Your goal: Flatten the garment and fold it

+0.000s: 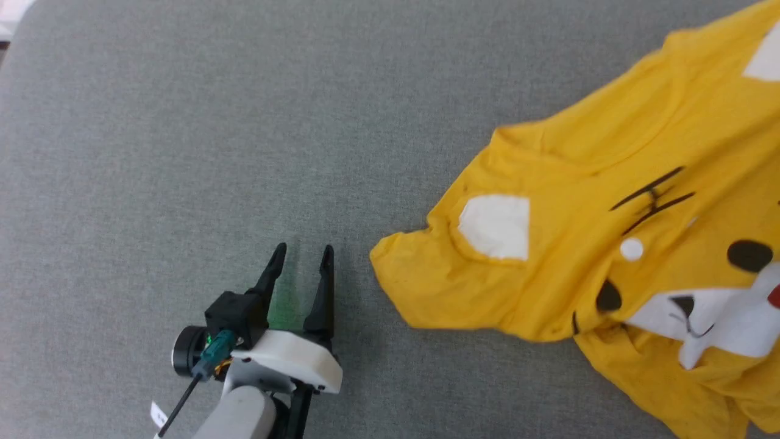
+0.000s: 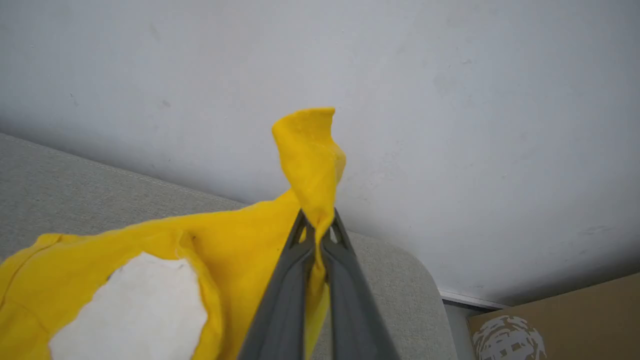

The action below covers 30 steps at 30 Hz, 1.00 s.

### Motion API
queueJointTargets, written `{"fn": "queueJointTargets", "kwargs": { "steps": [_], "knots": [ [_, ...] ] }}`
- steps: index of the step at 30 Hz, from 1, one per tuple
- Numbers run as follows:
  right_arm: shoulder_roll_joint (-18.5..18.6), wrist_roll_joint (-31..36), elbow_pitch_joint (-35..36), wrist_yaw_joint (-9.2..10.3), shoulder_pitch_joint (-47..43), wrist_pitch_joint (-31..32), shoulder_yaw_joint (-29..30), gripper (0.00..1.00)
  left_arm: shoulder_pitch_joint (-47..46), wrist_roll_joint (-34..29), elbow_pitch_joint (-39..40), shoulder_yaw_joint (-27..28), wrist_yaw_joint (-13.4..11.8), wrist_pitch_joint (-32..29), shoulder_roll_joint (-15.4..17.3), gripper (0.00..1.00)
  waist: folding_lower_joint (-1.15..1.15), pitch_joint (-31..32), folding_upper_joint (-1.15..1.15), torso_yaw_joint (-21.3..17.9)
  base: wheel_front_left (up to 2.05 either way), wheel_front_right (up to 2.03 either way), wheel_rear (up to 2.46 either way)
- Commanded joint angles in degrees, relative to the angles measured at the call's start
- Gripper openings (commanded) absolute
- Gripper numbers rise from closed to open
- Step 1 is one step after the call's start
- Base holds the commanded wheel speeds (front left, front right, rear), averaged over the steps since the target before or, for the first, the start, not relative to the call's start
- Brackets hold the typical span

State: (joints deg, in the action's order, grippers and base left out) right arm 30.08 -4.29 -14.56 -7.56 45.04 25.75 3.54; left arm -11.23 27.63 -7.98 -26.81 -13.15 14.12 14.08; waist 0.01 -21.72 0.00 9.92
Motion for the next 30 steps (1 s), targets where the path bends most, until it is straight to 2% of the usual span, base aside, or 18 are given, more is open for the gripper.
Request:
{"fn": "queueJointTargets", "kwargs": {
  "steps": [1,4,6,7,13,17,24,28,30],
  "knots": [
    [0.4,1.5,-2.0,0.08,0.4,-0.8,1.9,0.0,-1.3,-0.5,-0.3,-0.3,0.4,0.3,-0.5,1.0,-0.01,-2.4,0.0,0.5,0.0,0.0,0.0],
    [0.5,3.8,-5.9,0.08,-0.4,-1.0,4.0,0.0,-2.5,-0.9,-0.8,-0.6,0.6,0.4,-1.0,1.0,-0.01,-3.9,0.0,0.7,0.0,0.0,0.0],
    [-0.3,4.2,-7.9,0.08,-0.9,-1.3,5.0,0.46,-3.2,-1.1,-1.0,-0.6,0.7,0.4,-1.1,1.0,-0.01,-4.8,0.0,0.5,0.0,0.0,0.0],
    [-0.8,4.3,-8.8,0.08,-1.1,-1.6,5.2,1.0,-3.6,-1.2,-1.1,-0.6,0.7,0.5,-1.1,1.0,-0.01,-5.2,0.0,0.4,0.0,0.0,0.0],
    [-3.9,3.7,-11.4,0.08,-1.5,-4.5,6.4,1.0,-5.2,-1.7,-1.8,-0.4,0.9,0.5,-0.8,1.0,-0.01,-4.5,0.0,-1.0,0.0,0.0,0.0],
    [-6.3,1.4,-8.8,0.08,-2.5,-7.9,7.0,1.0,-4.6,-1.7,-2.0,-0.2,0.7,0.6,-0.2,1.0,-0.01,-2.1,0.0,-2.1,0.0,0.0,0.0],
    [-10.5,-4.3,1.5,0.08,-11.9,-12.7,9.8,1.0,-1.8,-1.3,-1.1,0.5,-0.2,0.5,1.2,1.0,-0.01,2.3,0.0,-4.0,0.0,0.0,0.0],
    [-15.5,-5.6,10.9,0.08,-22.8,-14.2,12.9,1.0,0.8,-1.1,0.5,1.1,-1.1,0.3,2.7,1.0,-0.01,4.6,0.0,-5.4,0.0,0.0,0.0],
    [-19.2,-4.9,16.0,0.08,-28.8,-15.5,14.8,1.0,2.2,-1.0,1.4,1.3,-1.5,0.1,3.4,1.0,-0.01,5.5,0.0,-6.0,0.0,0.0,0.0]
  ]
}}
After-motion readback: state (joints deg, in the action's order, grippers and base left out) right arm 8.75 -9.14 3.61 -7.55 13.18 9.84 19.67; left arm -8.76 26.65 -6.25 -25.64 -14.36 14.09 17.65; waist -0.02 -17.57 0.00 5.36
